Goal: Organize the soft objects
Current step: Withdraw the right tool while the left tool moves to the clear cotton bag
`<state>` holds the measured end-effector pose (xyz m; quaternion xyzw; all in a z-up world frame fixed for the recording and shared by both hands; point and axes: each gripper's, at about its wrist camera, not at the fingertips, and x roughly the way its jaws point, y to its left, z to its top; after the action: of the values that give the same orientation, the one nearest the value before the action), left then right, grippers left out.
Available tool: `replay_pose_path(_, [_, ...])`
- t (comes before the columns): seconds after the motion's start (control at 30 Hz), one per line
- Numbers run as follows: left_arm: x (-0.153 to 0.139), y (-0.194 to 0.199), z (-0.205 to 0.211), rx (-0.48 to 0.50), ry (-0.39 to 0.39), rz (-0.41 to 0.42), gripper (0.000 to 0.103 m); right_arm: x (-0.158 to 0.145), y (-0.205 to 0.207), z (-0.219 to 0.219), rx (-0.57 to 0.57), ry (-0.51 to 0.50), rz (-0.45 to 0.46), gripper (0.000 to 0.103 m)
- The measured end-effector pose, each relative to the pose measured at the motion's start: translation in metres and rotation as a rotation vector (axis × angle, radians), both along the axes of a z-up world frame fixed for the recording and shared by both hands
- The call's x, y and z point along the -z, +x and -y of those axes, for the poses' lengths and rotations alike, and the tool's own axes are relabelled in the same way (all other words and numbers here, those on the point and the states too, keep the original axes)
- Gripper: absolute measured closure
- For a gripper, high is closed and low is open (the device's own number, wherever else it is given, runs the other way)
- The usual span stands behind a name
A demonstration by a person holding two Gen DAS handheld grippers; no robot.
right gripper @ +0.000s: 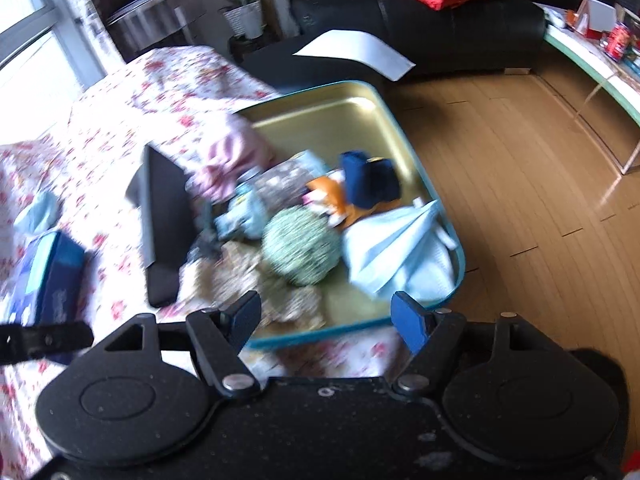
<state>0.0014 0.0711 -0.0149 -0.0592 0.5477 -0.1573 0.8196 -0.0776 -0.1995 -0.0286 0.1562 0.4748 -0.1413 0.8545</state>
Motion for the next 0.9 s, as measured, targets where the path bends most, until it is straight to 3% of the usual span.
replay_pose_path(0.27, [-0.004, -0.002, -0.045, -0.045, 0.018, 0.029, 0.027, -0.008, -0.004, -0.055, -0.112, 0.021, -0.009, 0.03])
replay_pose_path(0.57, [-0.013, 0.021, -0.089, -0.086, 0.031, 0.09, 0.026, -0.01, 0.004, -0.107, -0.211, 0.038, -0.028, 0.028])
replay_pose_path(0.67, [-0.015, 0.032, -0.104, -0.11, 0.036, 0.11, 0.014, -0.006, 0.007, -0.121, -0.232, 0.043, -0.043, 0.027])
replay_pose_path(0.9, [-0.02, 0.06, -0.13, -0.15, 0.078, 0.146, 0.014, 0.006, 0.013, -0.146, -0.265, 0.059, -0.088, 0.027])
